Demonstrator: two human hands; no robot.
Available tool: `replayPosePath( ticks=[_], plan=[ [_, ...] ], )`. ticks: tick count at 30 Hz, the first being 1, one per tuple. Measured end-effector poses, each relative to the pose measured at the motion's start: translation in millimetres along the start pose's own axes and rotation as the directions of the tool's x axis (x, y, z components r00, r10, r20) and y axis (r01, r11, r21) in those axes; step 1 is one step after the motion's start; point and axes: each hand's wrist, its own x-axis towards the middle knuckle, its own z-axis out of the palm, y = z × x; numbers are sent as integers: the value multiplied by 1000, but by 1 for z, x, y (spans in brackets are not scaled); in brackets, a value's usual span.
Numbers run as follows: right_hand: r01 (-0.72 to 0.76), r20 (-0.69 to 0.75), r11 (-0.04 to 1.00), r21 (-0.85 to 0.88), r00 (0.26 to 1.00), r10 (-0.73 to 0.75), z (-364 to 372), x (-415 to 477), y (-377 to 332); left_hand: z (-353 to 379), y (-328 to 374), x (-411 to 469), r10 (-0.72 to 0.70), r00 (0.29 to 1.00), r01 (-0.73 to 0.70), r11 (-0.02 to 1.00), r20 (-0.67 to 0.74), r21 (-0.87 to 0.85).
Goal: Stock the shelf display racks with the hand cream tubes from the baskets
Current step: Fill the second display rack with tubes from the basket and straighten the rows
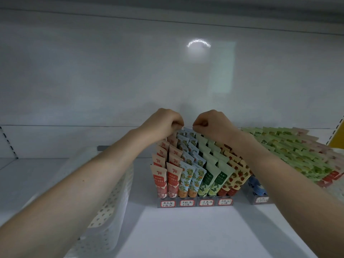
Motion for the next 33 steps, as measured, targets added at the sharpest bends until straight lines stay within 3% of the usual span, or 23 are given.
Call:
replayPosePath(
  ticks=[10, 33],
  plan=[
    [7, 140, 996, -90, 990, 5, 9, -5, -9, 8, 9, -3, 11, 990, -21, 997, 138, 70],
    [2, 152, 993, -120, 988, 16, 10, -7, -10, 12, 11, 0, -30, 989, 20, 997, 146, 71]
  ],
)
